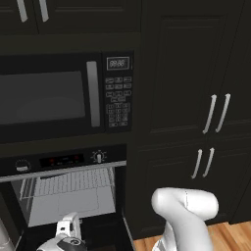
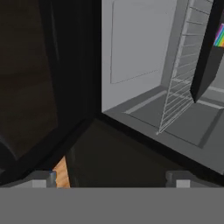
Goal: Take the baked cake out of the oven and place it on the plate for cooling. Then close the oven door.
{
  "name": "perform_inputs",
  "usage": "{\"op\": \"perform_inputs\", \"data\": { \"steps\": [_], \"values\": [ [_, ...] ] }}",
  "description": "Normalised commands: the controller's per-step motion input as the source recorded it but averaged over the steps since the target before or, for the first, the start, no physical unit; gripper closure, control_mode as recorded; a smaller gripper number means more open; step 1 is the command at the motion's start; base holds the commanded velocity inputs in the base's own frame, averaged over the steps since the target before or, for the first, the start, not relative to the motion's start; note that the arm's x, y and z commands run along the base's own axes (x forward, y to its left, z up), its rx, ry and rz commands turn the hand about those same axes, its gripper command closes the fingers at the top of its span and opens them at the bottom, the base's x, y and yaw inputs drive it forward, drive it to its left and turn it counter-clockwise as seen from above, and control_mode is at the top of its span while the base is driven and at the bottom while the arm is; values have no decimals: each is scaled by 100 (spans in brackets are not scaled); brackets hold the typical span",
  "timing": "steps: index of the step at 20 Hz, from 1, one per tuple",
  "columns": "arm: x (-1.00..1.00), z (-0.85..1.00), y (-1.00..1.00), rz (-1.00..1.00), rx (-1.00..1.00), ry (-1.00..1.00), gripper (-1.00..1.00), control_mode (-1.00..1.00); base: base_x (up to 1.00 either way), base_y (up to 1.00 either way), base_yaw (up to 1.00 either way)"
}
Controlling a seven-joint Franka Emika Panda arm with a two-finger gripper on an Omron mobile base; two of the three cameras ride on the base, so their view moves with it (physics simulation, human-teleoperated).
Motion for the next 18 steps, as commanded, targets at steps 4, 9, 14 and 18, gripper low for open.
{"op": "perform_inputs", "data": {
  "steps": [4,9,14,18],
  "values": [
    [33,-10,8,0,-9,-14,-100,-100,0,0,0],
    [42,-5,1,1,-1,-7,-100,-100,0,0,0],
    [47,-2,0,5,0,0,-100,-100,0,0,0],
    [53,-9,-1,13,0,0,-100,-100,0,0,0]
  ]
}}
